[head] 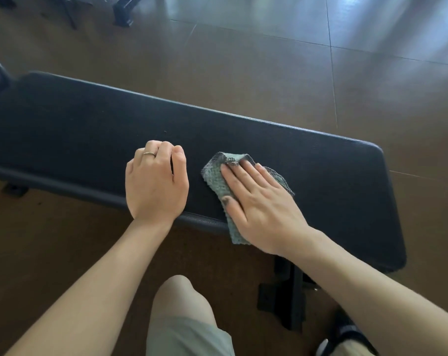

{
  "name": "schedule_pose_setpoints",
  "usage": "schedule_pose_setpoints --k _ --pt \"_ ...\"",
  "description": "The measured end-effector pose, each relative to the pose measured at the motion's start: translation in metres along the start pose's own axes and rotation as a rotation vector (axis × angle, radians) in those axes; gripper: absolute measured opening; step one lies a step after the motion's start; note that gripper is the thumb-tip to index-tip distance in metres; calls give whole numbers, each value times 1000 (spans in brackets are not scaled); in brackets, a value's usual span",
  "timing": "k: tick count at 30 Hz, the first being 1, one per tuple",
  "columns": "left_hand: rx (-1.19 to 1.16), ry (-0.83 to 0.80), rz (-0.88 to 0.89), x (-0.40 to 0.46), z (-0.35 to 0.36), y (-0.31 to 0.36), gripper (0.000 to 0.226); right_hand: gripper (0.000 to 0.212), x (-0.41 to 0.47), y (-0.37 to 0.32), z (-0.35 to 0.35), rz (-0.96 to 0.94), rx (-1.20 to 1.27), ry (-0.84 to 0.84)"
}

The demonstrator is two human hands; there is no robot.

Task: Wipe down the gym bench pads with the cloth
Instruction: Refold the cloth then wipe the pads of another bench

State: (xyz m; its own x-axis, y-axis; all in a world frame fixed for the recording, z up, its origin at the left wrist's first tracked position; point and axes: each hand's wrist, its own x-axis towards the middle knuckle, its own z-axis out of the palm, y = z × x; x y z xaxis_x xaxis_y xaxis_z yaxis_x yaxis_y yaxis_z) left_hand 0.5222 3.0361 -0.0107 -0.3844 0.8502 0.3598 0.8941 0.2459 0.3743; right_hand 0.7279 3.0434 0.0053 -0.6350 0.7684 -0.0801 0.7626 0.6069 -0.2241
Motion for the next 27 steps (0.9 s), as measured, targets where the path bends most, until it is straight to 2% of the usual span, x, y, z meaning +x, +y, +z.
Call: schedule_pose_setpoints --k 2,5,9,14,18,21,25,27 --pt "-10 -6 -4 1 0 0 54 68 -7 25 -4 27 -48 4" --pt "-10 -10 -11 0 1 0 58 70 25 62 -12 202 -73 46" --pt "-7 -22 -6 2 0 1 58 63 65 57 -14 379 -16 55" --pt "-9 -20 3 0 -1 1 53 64 1 -2 3 136 -11 47" --pt "8 -9 4 0 -2 3 50 61 -15 1 6 70 -50 35" --pt "6 -15 -2 1 -1 3 51 61 11 16 4 102 -37 44" --pt "-7 7 1 1 1 0 49 62 55 16 3 266 4 73" --pt "-23 6 -11 2 2 -1 48 63 43 6 6 229 13 68"
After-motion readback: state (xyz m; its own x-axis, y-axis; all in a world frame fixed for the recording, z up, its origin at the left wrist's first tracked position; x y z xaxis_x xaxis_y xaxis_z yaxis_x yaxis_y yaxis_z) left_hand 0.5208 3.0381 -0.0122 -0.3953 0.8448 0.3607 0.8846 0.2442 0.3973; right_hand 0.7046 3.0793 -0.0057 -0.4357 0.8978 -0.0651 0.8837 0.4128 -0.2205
